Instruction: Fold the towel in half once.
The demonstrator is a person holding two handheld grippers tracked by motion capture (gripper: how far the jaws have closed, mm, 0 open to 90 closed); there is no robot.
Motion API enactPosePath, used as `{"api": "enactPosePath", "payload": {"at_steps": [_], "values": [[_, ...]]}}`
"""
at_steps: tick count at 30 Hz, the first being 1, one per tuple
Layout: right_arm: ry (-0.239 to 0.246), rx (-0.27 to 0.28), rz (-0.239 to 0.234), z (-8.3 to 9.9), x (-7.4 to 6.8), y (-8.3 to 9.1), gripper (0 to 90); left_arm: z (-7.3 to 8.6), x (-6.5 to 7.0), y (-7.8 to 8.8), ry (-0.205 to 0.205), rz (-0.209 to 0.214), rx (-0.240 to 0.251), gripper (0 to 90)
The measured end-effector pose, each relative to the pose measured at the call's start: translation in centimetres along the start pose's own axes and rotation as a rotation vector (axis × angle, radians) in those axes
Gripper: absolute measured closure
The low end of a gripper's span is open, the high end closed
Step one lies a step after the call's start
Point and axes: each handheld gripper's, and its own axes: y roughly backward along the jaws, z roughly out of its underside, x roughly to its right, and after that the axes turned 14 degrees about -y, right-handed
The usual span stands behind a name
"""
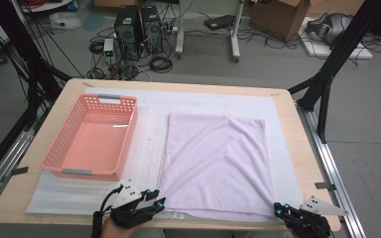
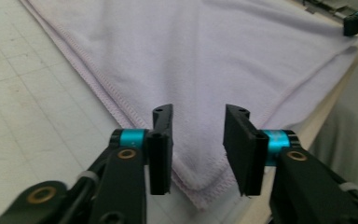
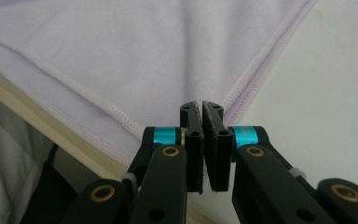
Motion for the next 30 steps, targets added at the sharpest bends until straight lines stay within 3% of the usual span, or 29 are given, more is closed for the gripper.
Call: {"api": "enactPosePath", "payload": {"at_steps": [4, 7, 9, 12, 20, 27, 29, 30], "values": [[-0.005, -0.014, 0.004, 0.1, 0.1, -0.1, 87.3, -0.2, -0.3, -1.3, -0.013, -0.031, -0.051, 61.3], [-0.010, -0.019, 0.007, 0.1, 0.4, -0.2, 87.3, -0.1, 0.2, -2.1, -0.070, -0.046, -0.097, 73.2], [-0.011, -0.018, 0.007, 0.2, 0.4, -0.2, 87.3, -0.2, 0.4, -2.0, -0.088, -0.055, -0.100, 84.1], [-0.005, -0.020, 0.005, 0.2, 0.4, -0.2, 87.3, -0.2, 0.4, -1.6, -0.088, -0.050, -0.083, 87.1], [-0.006, 0.022, -0.024, -0.1, 0.1, 1.2, 87.7, -0.8, 0.3, 0.7, -0.039, -0.019, 0.016, 87.6], [0.002, 0.021, -0.027, 0.6, -0.4, 2.3, 87.6, -0.2, 0.9, 1.4, -0.046, 0.009, -0.009, 87.1], [0.015, -0.004, 0.009, 0.8, -0.4, 2.0, 86.0, 0.0, 0.9, 0.9, -0.031, 0.015, -0.025, 79.0], [0.009, -0.016, 0.017, 0.9, -0.3, 1.7, 80.8, 0.1, 0.9, 0.8, -0.017, 0.003, -0.024, 66.1]]}}
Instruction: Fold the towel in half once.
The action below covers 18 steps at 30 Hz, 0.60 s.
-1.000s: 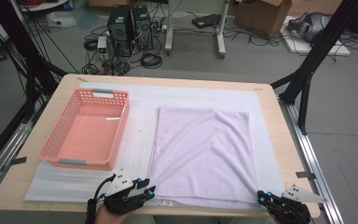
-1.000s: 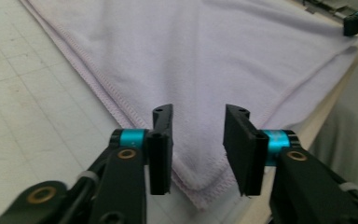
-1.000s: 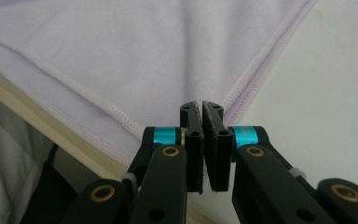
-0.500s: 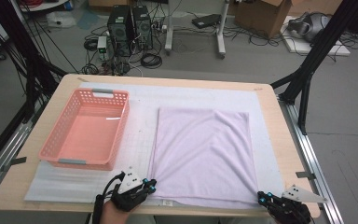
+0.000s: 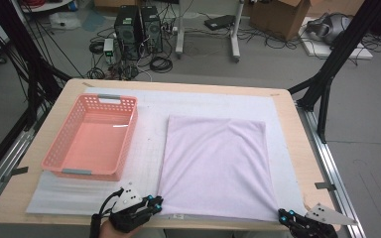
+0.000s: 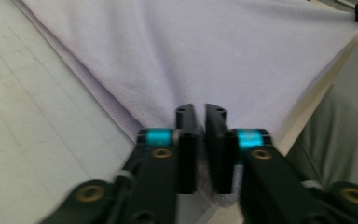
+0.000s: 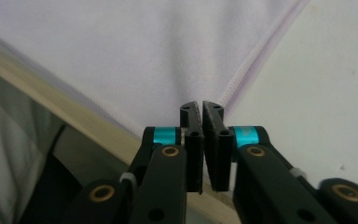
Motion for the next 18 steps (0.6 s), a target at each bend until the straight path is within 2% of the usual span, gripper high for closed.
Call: {"api": "enactPosePath", "payload": {"at_steps": [1, 2, 4, 7, 12, 18], "values": [[-0.025, -0.007, -0.005, 0.0, 0.2, -0.3, 67.2, 0.0, -0.1, 0.0, 0.015, -0.008, 0.012, 56.1], [-0.050, 0.002, 0.006, 0.0, 0.3, -0.3, 63.1, -0.1, -0.3, 0.1, 0.020, -0.015, 0.033, 53.1], [-0.073, 0.038, -0.005, -0.2, 0.5, -0.1, 61.2, -0.3, -0.8, 0.2, 0.020, -0.035, 0.069, 50.3], [-0.090, 0.078, 0.011, -0.8, 1.0, -0.1, 60.4, -0.8, -2.0, -0.1, 0.053, -0.047, 0.101, 49.2], [-0.109, 0.090, 0.038, -2.0, 2.6, -0.9, 61.9, -1.5, -3.7, -1.1, 0.076, -0.057, 0.127, 50.3], [-0.123, 0.113, 0.036, -4.3, 4.5, -2.3, 75.8, -2.4, -5.5, -2.7, 0.096, -0.066, 0.139, 51.4]]}}
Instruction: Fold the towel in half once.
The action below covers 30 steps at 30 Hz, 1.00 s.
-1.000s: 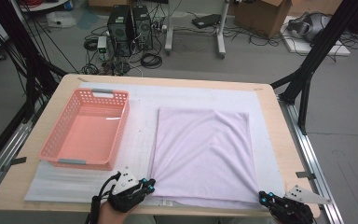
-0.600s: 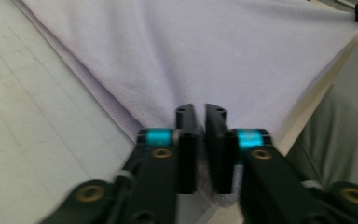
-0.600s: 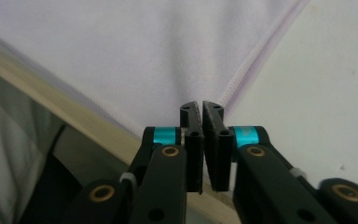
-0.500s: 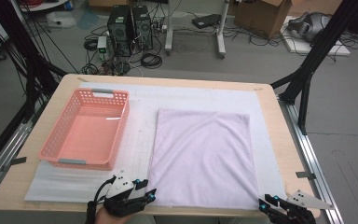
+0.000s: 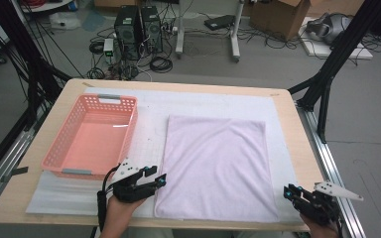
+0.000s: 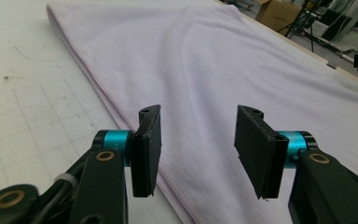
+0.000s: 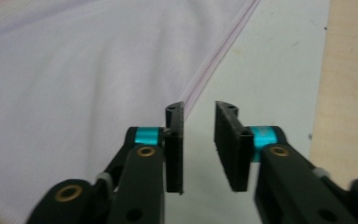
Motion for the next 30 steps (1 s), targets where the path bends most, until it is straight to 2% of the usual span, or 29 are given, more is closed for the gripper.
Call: {"api": "enactPosePath", "payload": {"at_steps": [3, 11, 15, 16, 18, 21, 22, 24, 26, 29, 30], "values": [[0.011, 0.001, 0.002, -1.5, 0.5, -1.8, 79.6, -0.3, -0.8, -0.9, 0.014, -0.008, 0.000, 51.4], [0.004, -0.040, 0.003, -5.2, 0.6, -7.9, 77.2, -0.6, -1.8, -2.8, 0.023, -0.006, -0.023, 51.4], [-0.005, -0.068, 0.036, -6.2, 0.7, -10.5, 77.9, -0.6, -2.1, -3.2, 0.029, -0.012, -0.031, 51.4], [-0.002, -0.085, 0.049, -6.3, 0.8, -11.0, 82.1, -0.5, -2.2, -3.2, 0.030, -0.008, -0.036, 51.4], [0.006, -0.083, 0.055, -6.3, 0.9, -11.0, 86.5, -0.5, -2.2, -3.3, 0.029, -0.012, -0.040, 51.4], [0.029, -0.053, 0.137, -6.2, 0.9, -10.5, 87.0, -0.4, -2.2, -3.3, 0.031, -0.017, -0.042, 51.6], [0.019, -0.053, 0.145, -6.1, 1.0, -10.5, 86.9, -0.4, -2.3, -3.3, 0.034, -0.022, -0.042, 51.6], [-0.015, -0.046, 0.107, -6.0, 1.3, -10.4, 81.8, -0.5, -2.4, -3.5, 0.035, -0.034, -0.045, 51.6], [-0.003, -0.031, 0.093, -5.9, 1.2, -10.1, 71.9, -0.7, -2.7, -3.7, 0.037, -0.044, -0.044, 52.1], [-0.011, -0.004, 0.059, -6.0, 1.2, -9.3, 69.0, -1.3, -3.4, -4.5, 0.040, -0.074, -0.038, 55.4], [-0.008, -0.001, 0.050, -6.0, 1.3, -9.1, 68.1, -1.5, -3.7, -4.9, 0.045, -0.086, -0.053, 56.5]]}}
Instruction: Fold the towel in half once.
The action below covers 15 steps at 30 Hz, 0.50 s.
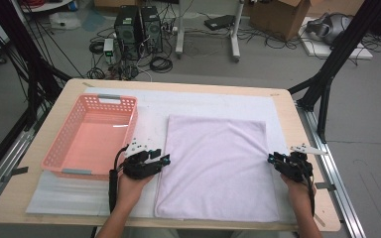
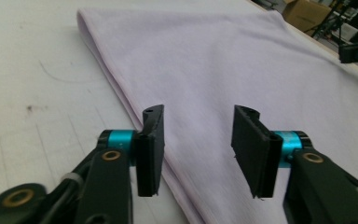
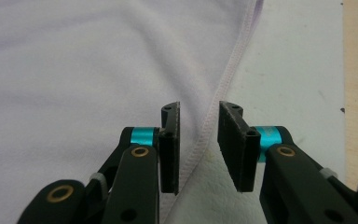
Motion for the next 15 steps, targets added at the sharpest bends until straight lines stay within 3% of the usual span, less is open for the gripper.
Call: {"api": "enactPosePath", "payload": {"at_steps": [2, 4, 5, 9, 11, 12, 14, 15], "values": [[0.008, -0.002, -0.013, 0.1, 0.1, 0.3, 67.6, -0.5, -0.5, -1.0, -0.001, -0.008, -0.033, 58.5], [0.012, -0.002, -0.025, 0.2, 0.2, 0.4, 67.6, -0.7, -1.0, -1.9, 0.003, -0.022, -0.031, 61.7], [0.007, -0.002, -0.032, 0.3, 0.2, 0.4, 67.6, -0.9, -1.4, -2.4, 0.001, -0.026, -0.069, 61.7], [0.006, -0.001, -0.047, 0.3, 0.3, 0.4, 66.2, -1.0, -2.2, -4.4, 0.017, -0.059, -0.137, 57.7], [0.001, -0.009, -0.050, 0.3, 0.4, 0.3, 65.8, -0.8, -2.2, -4.9, 0.026, -0.057, -0.166, 60.3], [0.001, -0.010, -0.052, 0.3, 0.4, 0.3, 65.3, -1.0, -2.1, -5.0, 0.005, -0.056, -0.185, 68.5], [-0.001, -0.012, -0.055, 0.3, 0.4, 0.3, 65.3, -1.3, -1.7, -5.1, -0.072, -0.091, -0.205, 84.4], [-0.002, -0.012, -0.058, 0.3, 0.4, 0.3, 65.3, -1.4, -1.7, -5.2, -0.079, -0.111, -0.215, 85.2]]}}
